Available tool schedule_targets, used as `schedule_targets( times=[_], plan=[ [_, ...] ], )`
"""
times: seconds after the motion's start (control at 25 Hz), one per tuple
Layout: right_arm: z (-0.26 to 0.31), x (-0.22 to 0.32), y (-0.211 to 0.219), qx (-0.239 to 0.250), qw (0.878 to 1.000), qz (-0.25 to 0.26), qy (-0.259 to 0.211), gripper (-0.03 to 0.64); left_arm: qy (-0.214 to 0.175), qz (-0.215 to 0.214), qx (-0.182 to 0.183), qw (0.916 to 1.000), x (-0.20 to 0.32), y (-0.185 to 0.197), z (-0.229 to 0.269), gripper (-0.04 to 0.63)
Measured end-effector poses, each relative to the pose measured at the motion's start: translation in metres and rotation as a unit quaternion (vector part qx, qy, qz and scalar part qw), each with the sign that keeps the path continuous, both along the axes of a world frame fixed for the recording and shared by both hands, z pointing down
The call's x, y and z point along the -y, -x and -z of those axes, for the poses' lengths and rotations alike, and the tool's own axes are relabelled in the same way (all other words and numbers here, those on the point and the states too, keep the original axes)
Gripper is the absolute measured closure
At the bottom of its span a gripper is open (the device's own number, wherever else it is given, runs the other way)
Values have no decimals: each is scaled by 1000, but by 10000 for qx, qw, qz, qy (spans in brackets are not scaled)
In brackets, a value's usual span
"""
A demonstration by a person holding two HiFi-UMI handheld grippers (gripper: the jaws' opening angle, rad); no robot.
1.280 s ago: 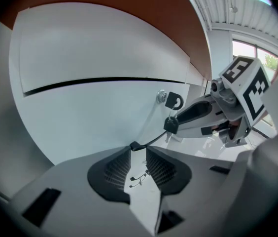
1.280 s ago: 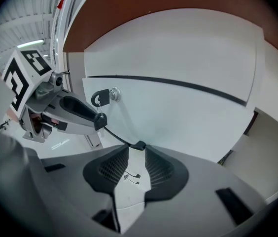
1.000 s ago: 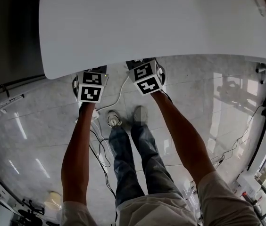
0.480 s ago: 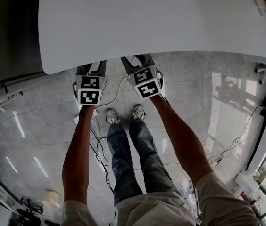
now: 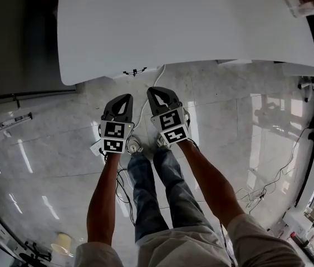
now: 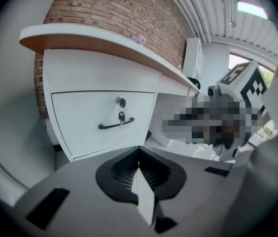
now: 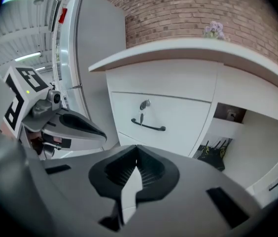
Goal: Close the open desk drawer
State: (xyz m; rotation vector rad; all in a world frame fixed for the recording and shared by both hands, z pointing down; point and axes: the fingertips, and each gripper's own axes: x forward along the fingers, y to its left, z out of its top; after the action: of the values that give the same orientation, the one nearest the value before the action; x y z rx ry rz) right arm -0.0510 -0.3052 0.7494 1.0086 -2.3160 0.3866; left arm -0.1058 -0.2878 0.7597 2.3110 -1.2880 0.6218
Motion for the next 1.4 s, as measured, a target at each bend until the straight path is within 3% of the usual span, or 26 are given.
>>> schedule_targets(
  times=[0.16,0.4,0.56,0.72,0.88,1.16,1.4],
  plan=[
    [36,-12,-6,282,9995,-81,-88,600,-175,-32,-348,9992,-10,-18,42,583],
    [109,-17,-13,713,9959,-110,-542,600,-664,3,-211,9976,-16,-28,113,583],
    [174,-41,-26,976,9912,-13,-897,600,-979,307,-422,9938,-36,-24,180,583],
    [257,-74,-33,1105,9831,347,-1415,600,-1467,506,-191,9877,-62,-18,257,583],
    [327,-105,-44,1344,9730,562,-1789,600,-1978,411,93,9793,-90,-32,322,583],
    [378,-146,-74,1368,9726,598,-1782,600,-2038,680,-329,9761,-133,-51,370,583],
    [387,-190,-88,1100,9771,587,-1725,600,-1974,435,-429,9784,-179,-65,383,583]
  ],
)
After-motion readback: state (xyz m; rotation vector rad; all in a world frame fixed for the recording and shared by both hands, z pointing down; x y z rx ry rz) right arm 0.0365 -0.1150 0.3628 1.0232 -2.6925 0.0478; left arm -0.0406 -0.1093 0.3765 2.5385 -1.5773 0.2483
